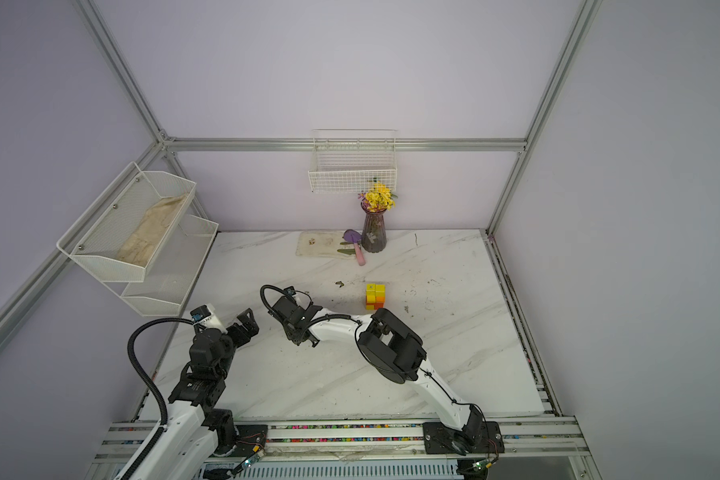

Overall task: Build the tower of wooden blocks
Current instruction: 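Grasp the pink block off the teal block with the right gripper, then carry the pink block with the right gripper over the stack top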

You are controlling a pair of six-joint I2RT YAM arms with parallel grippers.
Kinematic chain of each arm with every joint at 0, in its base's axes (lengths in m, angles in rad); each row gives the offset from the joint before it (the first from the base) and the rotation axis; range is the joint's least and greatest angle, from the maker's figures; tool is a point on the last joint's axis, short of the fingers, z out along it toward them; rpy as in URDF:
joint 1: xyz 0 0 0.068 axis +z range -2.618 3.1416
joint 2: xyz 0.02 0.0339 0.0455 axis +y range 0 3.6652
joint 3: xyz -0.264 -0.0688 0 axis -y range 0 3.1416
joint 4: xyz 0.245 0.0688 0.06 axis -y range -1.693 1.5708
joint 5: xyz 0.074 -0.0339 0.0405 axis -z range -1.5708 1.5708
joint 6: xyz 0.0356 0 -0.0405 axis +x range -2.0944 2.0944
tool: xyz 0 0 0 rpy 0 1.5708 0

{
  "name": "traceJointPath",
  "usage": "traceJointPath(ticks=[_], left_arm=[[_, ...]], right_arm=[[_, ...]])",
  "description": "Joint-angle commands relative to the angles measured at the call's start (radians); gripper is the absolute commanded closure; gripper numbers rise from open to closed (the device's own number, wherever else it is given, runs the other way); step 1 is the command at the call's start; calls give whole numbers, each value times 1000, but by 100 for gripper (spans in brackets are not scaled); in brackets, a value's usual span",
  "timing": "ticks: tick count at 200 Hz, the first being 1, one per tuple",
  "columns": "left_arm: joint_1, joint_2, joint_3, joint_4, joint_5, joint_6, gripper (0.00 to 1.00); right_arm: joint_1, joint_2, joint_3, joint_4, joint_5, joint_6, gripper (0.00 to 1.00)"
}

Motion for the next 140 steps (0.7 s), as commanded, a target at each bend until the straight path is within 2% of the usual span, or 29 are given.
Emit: traceJointPath(ticks=[1, 56, 140], left_arm=[[6, 0, -34, 44, 11, -4, 0], [5, 11, -42, 85, 67, 30, 1], [6, 28, -45, 102, 69, 38, 0]], right_arm=[[-4, -39, -10, -34, 41, 24, 43], [-4, -229, -130, -14, 102, 52, 49], [-4, -545, -303, -68, 162, 111, 55]])
